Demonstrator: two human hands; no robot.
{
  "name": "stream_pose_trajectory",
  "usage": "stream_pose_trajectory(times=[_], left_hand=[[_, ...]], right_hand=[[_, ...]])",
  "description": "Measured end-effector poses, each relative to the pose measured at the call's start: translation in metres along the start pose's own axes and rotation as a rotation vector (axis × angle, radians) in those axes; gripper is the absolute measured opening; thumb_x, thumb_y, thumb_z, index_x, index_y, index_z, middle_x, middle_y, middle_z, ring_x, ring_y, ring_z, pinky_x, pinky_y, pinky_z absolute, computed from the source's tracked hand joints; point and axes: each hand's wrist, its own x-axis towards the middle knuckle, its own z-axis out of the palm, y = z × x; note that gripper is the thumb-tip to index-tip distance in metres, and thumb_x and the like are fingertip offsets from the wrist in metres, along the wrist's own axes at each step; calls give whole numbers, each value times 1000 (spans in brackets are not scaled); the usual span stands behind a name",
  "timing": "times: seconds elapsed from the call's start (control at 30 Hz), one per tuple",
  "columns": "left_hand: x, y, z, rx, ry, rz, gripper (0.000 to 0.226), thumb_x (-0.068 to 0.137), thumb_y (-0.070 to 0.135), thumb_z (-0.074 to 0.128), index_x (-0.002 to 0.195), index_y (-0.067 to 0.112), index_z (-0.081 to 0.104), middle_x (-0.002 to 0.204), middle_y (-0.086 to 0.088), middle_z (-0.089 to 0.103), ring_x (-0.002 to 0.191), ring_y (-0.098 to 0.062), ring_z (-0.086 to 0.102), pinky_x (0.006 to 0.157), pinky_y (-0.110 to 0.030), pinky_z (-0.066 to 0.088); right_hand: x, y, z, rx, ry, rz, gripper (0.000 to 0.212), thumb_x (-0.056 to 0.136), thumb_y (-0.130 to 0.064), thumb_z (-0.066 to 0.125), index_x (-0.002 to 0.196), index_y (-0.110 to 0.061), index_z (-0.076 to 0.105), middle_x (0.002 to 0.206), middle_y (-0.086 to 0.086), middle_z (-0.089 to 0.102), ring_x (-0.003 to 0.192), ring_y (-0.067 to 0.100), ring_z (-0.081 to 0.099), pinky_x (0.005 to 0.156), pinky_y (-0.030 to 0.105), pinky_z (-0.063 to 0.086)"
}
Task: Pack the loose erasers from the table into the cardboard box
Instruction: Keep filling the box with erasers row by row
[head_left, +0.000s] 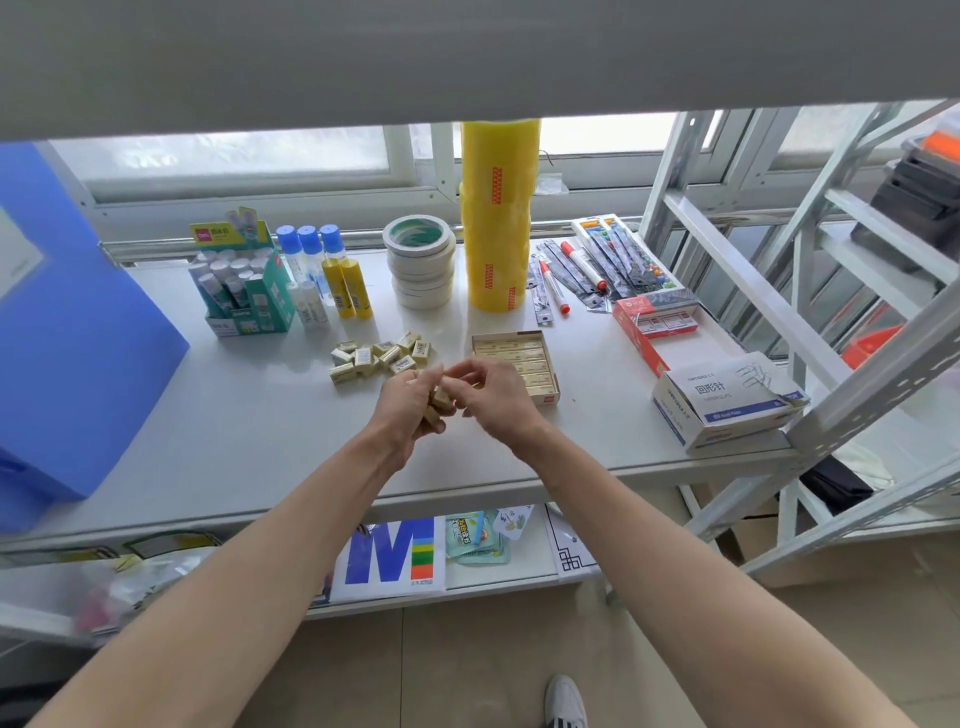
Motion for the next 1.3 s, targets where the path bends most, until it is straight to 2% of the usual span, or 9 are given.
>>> stream_pose_trajectory(times=[0.07, 0.2, 0.4, 0.5, 0.67, 0.8, 0.97, 1.13, 1.3], left_hand=[[-1, -1, -3, -16, -3, -11, 27, 100, 27, 51, 101, 2, 60, 75, -10, 60, 58, -14, 57, 46, -24, 43], [-4, 1, -5, -111, -63, -27, 14, 97, 22, 56, 94, 9, 58, 77, -8, 61, 59, -15, 55, 43, -21, 40], [-4, 2, -2, -130, -103, -42, 23, 96, 19, 59, 110, 1, 58, 78, -9, 64, 57, -14, 56, 43, -21, 43], [-1, 1, -2, -120, -105, -40, 21, 96, 20, 60, 107, 2, 59, 76, -10, 62, 55, -12, 54, 44, -21, 42], [4, 2, -3, -100, -80, -42, 16, 97, 21, 58, 93, 6, 62, 71, -8, 59, 55, -12, 50, 44, -20, 41], [8, 4, 2, -116, -54, -33, 13, 97, 15, 57, 99, 2, 60, 78, -12, 64, 53, -9, 53, 44, -20, 42], [9, 1, 7, -33, -137, -38, 21, 92, 17, 65, 103, -1, 61, 92, -17, 71, 57, -11, 57, 46, -21, 45], [16, 2, 11, -27, -137, -26, 33, 95, 30, 60, 106, -1, 65, 77, -7, 63, 56, -12, 53, 45, -21, 43], [19, 5, 16, 67, -48, -17, 30, 94, 32, 62, 92, 3, 67, 71, -5, 61, 51, -10, 46, 44, -20, 40]], right_hand=[[0, -2, -4, 139, 12, 43, 10, 88, -12, 65, 97, -6, 66, 75, 4, 66, 66, 15, 62, 62, 25, 54], [1, 1, -10, 277, 59, 88, 12, 93, -4, 58, 103, 1, 62, 74, 8, 65, 64, 17, 62, 58, 21, 54], [3, 4, -12, 377, 50, 122, 13, 97, -1, 49, 104, 1, 60, 72, 12, 66, 61, 19, 67, 61, 24, 57], [2, 3, -14, 404, 36, 134, 15, 97, -3, 49, 104, -2, 62, 72, 11, 66, 57, 14, 67, 61, 23, 58], [4, 8, -20, 319, -32, 89, 21, 97, -9, 51, 114, -8, 64, 81, 9, 66, 69, 15, 64, 73, 28, 57], [5, 10, -22, 391, 13, 117, 24, 89, -13, 67, 111, -7, 59, 87, 9, 69, 76, 20, 68, 81, 34, 57], [13, 15, -26, 184, 47, 54, 17, 86, -13, 69, 103, -12, 67, 96, 8, 71, 88, 23, 68, 77, 38, 60], [17, 9, -30, -12, -33, -85, 30, 87, -7, 64, 116, -10, 68, 99, 13, 70, 86, 20, 68, 76, 35, 60], [27, 12, -37, -310, 128, -222, 25, 84, -21, 72, 104, -7, 72, 95, 6, 70, 80, 17, 64, 80, 31, 54]])
